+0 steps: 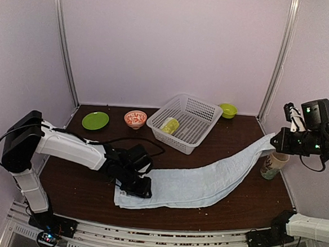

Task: Roll the towels
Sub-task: Fold the towel at the center of the board.

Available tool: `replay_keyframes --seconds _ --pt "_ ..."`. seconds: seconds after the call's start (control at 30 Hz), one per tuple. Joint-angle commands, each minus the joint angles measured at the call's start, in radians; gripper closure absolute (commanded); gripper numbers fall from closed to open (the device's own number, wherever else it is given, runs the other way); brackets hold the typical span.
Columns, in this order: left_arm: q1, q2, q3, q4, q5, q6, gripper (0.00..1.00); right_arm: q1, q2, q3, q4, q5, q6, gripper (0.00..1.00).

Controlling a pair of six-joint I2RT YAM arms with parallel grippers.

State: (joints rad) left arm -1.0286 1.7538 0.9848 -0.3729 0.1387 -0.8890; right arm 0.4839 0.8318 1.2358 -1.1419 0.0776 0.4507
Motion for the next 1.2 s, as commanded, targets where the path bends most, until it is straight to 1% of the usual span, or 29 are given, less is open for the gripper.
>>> replay_keyframes --seconds 0.0,0.07,0.2,0.3,0.53,0.7,0.87,1.17 --pt "0.005 -0.097 0.02 -0.065 -0.015 -0.002 0.59 0.05 0.042 0.009 0.054 -0.074 0.023 1.0" --pt "0.005 -0.14 0.024 -0.102 -0.027 0.01 0.52 0.115 0.071 -0.002 0.108 -0.078 0.046 1.0" --pt "0.005 -0.235 0.003 -0.149 -0.053 0.011 0.44 0.259 0.145 -0.003 0.195 -0.064 0.076 1.0" --pt "0.005 -0.299 -0.017 -0.173 -0.074 0.011 0.42 0.338 0.2 0.002 0.256 -0.065 0.084 1.0" --pt "0.025 -0.409 -0.097 -0.197 -0.147 -0.024 0.43 0.495 0.348 0.032 0.368 -0.064 0.107 1.0" --pt "0.049 -0.485 -0.171 -0.192 -0.2 -0.07 0.43 0.556 0.479 0.083 0.45 -0.093 0.115 1.0" --pt "0.053 -0.573 -0.225 -0.216 -0.269 -0.107 0.43 0.603 0.647 0.18 0.461 -0.109 0.101 1.0" --pt "0.053 -0.705 -0.333 -0.227 -0.345 -0.145 0.43 0.642 0.836 0.314 0.487 -0.16 0.094 1.0"
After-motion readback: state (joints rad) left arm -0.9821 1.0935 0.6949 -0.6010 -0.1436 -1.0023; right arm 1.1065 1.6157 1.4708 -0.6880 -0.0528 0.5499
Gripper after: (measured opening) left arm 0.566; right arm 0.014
